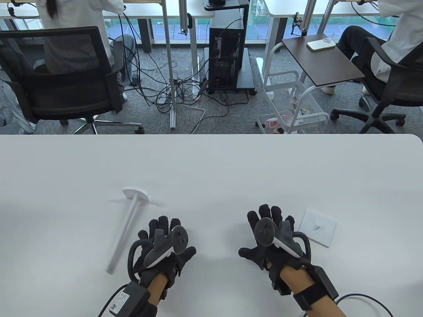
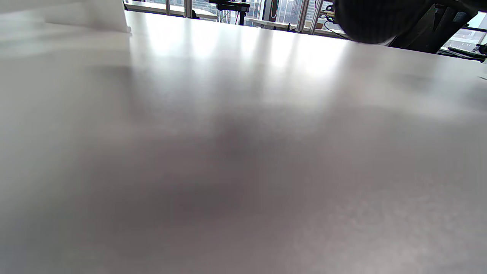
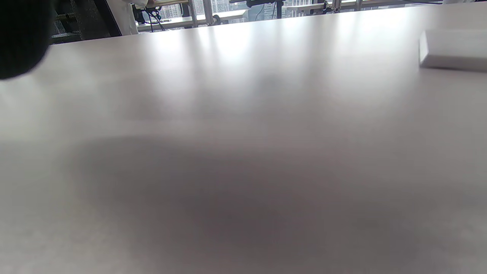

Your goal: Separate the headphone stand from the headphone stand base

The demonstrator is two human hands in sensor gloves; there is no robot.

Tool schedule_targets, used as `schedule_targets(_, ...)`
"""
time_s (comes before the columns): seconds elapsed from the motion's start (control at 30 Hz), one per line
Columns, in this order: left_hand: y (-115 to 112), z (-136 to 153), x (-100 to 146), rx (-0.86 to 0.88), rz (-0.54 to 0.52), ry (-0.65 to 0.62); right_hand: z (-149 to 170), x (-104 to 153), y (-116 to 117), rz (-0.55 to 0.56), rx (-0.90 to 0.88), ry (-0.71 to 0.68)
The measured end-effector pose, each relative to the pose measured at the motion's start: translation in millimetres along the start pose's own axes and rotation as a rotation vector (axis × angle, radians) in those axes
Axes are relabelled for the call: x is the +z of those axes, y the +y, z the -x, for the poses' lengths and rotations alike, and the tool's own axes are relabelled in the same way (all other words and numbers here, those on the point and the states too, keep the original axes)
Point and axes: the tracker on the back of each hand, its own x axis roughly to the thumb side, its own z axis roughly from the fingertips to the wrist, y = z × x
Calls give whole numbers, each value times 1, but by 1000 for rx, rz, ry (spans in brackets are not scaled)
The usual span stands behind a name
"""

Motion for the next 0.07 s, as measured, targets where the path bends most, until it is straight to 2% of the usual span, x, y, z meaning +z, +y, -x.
schedule_targets(0.07,0,0,0,3,0,-1,-1,1,0,0,18,3)
